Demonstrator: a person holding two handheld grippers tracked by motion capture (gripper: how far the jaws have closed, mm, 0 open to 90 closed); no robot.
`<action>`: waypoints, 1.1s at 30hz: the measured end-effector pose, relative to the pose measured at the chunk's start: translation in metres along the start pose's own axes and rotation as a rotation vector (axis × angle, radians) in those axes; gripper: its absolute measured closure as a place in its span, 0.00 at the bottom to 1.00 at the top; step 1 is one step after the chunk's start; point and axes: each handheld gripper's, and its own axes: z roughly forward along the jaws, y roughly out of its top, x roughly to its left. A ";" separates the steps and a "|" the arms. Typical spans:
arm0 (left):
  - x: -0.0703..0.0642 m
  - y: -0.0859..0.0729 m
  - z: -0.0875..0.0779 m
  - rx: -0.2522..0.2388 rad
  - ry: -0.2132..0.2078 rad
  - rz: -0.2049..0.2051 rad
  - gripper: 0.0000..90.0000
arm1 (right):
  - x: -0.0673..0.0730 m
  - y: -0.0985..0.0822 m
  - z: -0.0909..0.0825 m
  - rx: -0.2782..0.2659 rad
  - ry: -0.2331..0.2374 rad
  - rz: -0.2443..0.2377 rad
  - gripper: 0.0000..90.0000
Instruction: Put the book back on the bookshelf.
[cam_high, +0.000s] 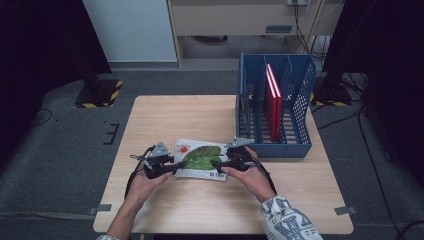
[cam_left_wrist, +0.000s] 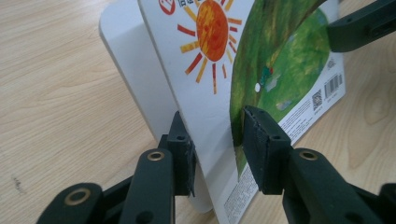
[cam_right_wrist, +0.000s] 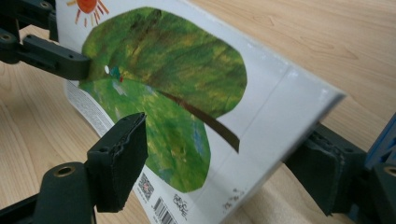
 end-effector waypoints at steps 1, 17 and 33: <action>0.001 0.000 0.001 0.001 0.004 0.003 0.72 | 0.000 0.001 0.000 -0.001 -0.001 -0.001 0.25; 0.003 0.005 0.005 -0.042 0.085 0.014 0.72 | -0.002 0.019 0.003 -0.014 -0.050 -0.031 0.26; -0.006 -0.004 -0.007 -0.060 0.091 -0.005 0.66 | 0.013 0.012 -0.013 -0.039 -0.021 -0.069 0.29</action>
